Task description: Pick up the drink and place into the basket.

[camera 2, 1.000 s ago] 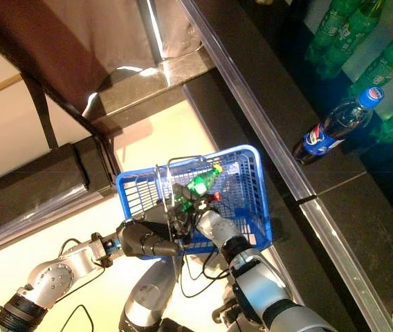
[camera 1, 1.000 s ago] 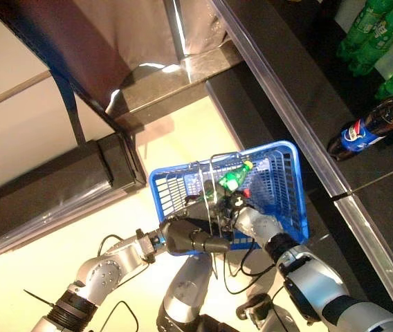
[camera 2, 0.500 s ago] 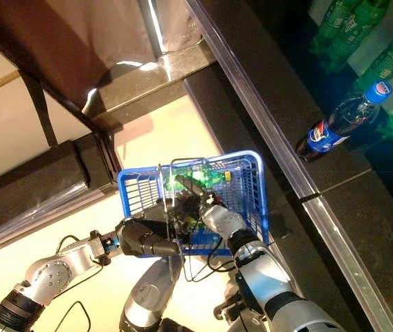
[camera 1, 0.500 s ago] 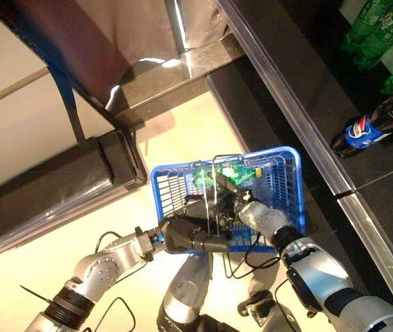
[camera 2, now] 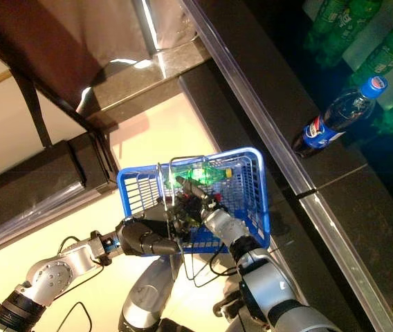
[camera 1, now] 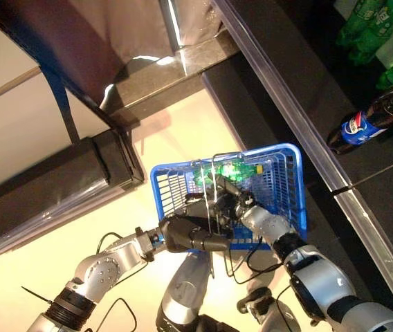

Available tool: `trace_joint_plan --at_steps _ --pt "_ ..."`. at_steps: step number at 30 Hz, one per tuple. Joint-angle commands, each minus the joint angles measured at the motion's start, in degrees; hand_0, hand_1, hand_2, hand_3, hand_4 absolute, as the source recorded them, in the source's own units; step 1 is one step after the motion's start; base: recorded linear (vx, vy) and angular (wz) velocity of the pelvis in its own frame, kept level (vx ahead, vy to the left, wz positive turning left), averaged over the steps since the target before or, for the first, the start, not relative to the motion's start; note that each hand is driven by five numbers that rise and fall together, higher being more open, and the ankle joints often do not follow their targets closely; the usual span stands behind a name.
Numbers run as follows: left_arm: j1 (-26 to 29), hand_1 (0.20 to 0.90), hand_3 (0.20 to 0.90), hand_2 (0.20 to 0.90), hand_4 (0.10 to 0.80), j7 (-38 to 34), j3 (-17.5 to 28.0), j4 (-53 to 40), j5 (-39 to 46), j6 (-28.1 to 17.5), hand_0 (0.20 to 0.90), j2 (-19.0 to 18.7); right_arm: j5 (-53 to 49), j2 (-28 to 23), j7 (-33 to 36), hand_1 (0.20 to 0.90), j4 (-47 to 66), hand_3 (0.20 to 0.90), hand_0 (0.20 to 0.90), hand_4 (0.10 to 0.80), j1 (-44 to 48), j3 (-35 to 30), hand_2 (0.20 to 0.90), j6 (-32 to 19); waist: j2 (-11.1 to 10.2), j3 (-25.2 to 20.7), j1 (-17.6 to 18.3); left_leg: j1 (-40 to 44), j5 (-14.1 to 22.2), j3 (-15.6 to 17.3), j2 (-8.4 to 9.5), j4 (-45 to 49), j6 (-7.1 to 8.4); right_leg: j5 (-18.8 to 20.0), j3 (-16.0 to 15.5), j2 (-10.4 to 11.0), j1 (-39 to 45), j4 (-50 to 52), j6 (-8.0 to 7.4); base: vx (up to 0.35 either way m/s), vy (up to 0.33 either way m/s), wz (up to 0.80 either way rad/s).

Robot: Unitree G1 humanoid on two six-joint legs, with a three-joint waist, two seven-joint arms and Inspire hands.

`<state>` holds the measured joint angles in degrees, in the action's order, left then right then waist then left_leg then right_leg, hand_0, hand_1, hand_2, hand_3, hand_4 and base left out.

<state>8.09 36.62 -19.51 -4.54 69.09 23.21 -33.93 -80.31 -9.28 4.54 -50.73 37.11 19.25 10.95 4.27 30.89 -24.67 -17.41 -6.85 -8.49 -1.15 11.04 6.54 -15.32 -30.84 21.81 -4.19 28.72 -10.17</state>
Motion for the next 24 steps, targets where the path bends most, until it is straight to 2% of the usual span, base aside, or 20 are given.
trace_joint_plan --at_steps 1,3,4,5,6,7,10,16,19,24 --pt "0.76 0.300 0.200 0.300 0.100 12.10 5.73 -19.84 11.92 -8.18 0.300 8.56 2.61 -2.28 -7.08 0.900 13.50 0.900 0.900 0.800 2.61 -0.32 0.900 -5.84 -0.72 -2.43 2.56 0.86 4.51 4.37 0.41 3.06 -2.79 9.56 2.44 -1.64 -3.51 -1.25 3.23 -0.034 -0.041 -0.05" --pt "-1.10 0.300 0.200 0.300 0.100 13.06 6.62 -18.87 10.80 -8.43 0.300 9.09 4.08 -2.75 -7.29 0.900 17.42 0.900 0.900 0.800 -0.53 -0.34 0.900 -6.75 -1.17 -2.35 3.17 0.97 4.53 4.62 0.18 2.80 -2.81 9.65 2.80 -1.96 -3.68 -1.57 3.22 -0.068 -0.017 -0.03" --pt "-1.89 0.300 0.200 0.300 0.100 13.33 6.96 -18.49 10.56 -8.64 0.300 9.24 4.63 -3.27 -7.72 0.900 19.12 0.900 0.900 0.800 -2.02 -0.62 0.900 -6.74 -1.01 -2.34 3.45 0.41 3.03 4.97 -0.06 2.44 -3.23 11.07 2.23 -2.14 -4.14 -2.22 3.90 -0.112 0.006 -0.06" --pt "-2.49 0.300 0.200 0.300 0.100 13.41 7.22 -17.92 10.06 -9.06 0.300 9.47 5.57 -3.25 -8.04 0.900 20.78 0.900 0.900 0.800 -3.56 -0.76 0.900 -6.84 -1.23 -2.36 3.86 0.51 3.01 5.16 -0.25 2.28 -3.25 11.10 2.49 -2.37 -4.26 -2.34 3.90 -0.033 -0.021 -0.11" --pt "-2.74 0.300 0.200 0.300 0.100 13.44 7.36 -17.68 9.81 -9.29 0.300 9.57 5.80 -3.23 -8.16 0.900 21.32 0.900 0.900 0.800 -4.11 -0.72 0.900 -6.85 -1.63 -2.41 4.09 1.11 4.38 5.02 -0.25 2.40 -2.85 9.82 3.31 -2.44 -3.97 -1.93 3.19 -0.032 -0.028 -0.18" --pt "-3.26 0.300 0.200 0.300 0.100 13.51 7.60 -17.14 9.26 -10.00 0.300 9.81 6.41 -3.31 -8.48 0.900 22.81 0.900 0.900 0.800 -5.54 -0.77 0.900 -7.20 -1.53 -2.47 4.41 0.60 2.93 5.46 -0.59 2.01 -3.21 11.15 2.75 -2.71 -4.31 -2.71 3.90 -0.041 -0.025 -0.18" --pt "-4.43 0.300 0.200 0.300 0.100 13.53 8.49 -15.77 9.29 -12.39 0.300 10.50 8.20 -3.66 -10.30 0.900 28.24 0.900 0.900 0.800 -10.72 -1.01 0.900 -7.85 -2.24 -2.67 5.82 0.87 2.85 6.30 -1.22 1.59 -3.23 11.13 3.65 -3.34 -4.56 -3.30 3.89 -0.067 -0.029 -0.14" --pt "-6.33 0.300 0.200 0.300 0.100 13.10 9.20 -13.85 7.41 -14.74 0.300 11.89 11.91 -3.18 -14.65 0.900 34.46 0.900 0.900 0.800 -18.42 -1.38 0.900 -10.23 -3.64 -3.49 7.85 2.26 2.91 7.47 -2.60 0.87 -2.93 11.27 4.79 -4.48 -3.87 -4.65 3.57 -0.022 -0.056 -0.13" --pt "-7.06 0.300 0.200 0.300 0.100 11.79 9.77 -12.28 6.52 -15.68 0.300 12.47 14.01 -3.55 -16.58 0.900 36.71 0.900 0.900 0.800 -21.10 -1.66 0.900 -9.84 -4.07 -4.29 8.92 3.01 2.72 8.28 -3.27 0.28 -2.71 11.11 5.48 -5.09 -3.58 -5.30 3.49 -0.027 -0.027 -0.17" --pt "-9.34 0.300 0.200 0.300 0.100 9.28 11.47 -7.69 3.15 -18.79 0.300 13.07 15.29 -5.18 -23.89 0.900 41.63 0.900 0.900 0.800 -26.86 -1.48 0.900 -9.05 -4.85 -5.85 10.94 5.00 2.48 9.71 -4.67 -0.73 -2.31 10.86 6.83 -6.12 -2.63 -6.41 3.52 -0.011 -0.027 -0.12"
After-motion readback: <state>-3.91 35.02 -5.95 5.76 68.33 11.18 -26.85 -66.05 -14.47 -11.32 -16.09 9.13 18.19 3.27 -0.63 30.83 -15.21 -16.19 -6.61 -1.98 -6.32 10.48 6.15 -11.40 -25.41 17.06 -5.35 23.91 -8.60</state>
